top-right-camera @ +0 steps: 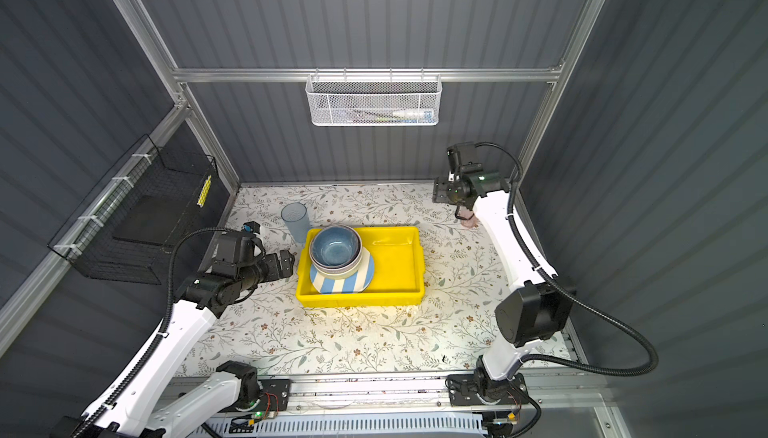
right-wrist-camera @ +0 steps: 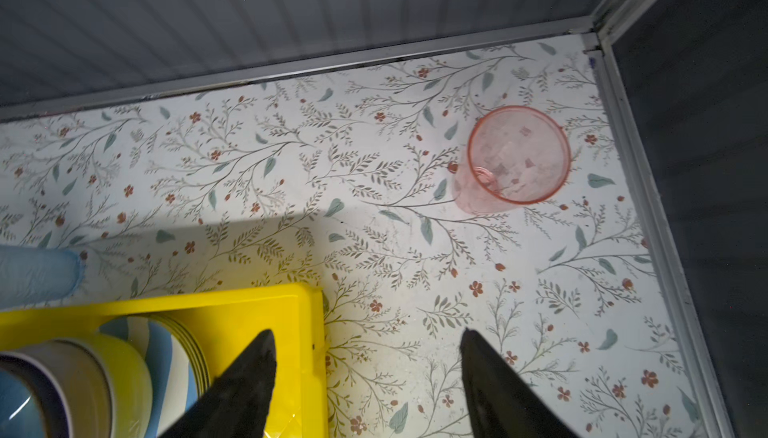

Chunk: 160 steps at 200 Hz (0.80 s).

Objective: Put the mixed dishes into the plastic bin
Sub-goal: 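Move the right gripper toward the pink cup near the back corner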

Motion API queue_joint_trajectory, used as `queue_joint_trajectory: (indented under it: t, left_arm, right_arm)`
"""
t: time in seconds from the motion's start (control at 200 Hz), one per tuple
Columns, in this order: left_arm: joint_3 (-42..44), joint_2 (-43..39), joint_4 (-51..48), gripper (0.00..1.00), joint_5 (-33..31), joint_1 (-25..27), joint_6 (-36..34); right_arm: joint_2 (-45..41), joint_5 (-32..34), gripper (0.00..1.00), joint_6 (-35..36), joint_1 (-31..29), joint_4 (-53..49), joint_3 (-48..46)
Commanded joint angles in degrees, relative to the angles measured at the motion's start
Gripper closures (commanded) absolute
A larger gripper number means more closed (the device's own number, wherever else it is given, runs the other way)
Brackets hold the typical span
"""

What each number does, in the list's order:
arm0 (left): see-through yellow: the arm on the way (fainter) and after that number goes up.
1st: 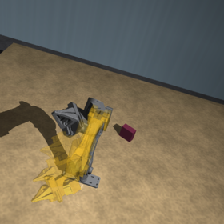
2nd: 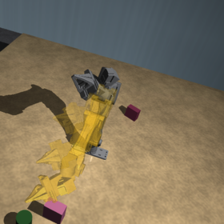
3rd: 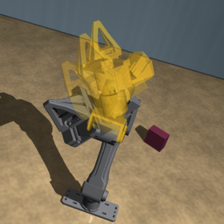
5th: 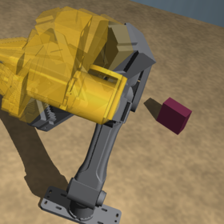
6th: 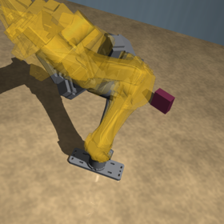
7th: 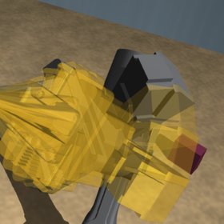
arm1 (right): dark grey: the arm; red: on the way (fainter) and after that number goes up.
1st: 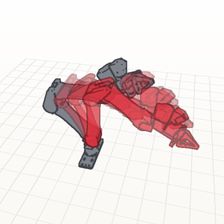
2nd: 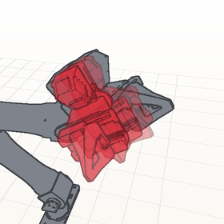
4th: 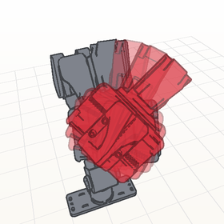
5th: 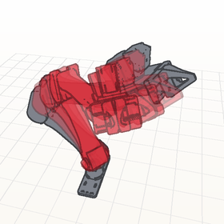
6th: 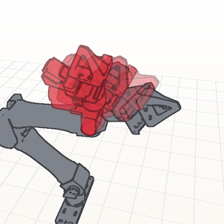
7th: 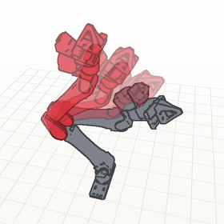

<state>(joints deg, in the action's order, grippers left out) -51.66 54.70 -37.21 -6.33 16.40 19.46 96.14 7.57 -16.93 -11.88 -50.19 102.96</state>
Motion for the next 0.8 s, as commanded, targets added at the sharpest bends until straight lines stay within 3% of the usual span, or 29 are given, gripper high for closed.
queue_joint_trajectory:
  t: [0.0,0.465,0.795]
  left_arm:
    - [-2.41,0.58,-0.49,0.0,0.62,-0.41,-1.96]
    - [-2.18,0.37,-0.18,0.0,3.06,-0.41,-4.87]
    - [1.0,0.23,2.97,0.0,5.09,-0.41,-5.55]
  right_arm:
    - [0.8,1.3,0.32,-1.86,3.64,1.24,-1.28]
    - [9.4,-2.68,0.59,-4.25,16.78,5.01,-1.31]
    - [15.91,-7.49,0.64,-4.96,20.47,7.82,0.77]
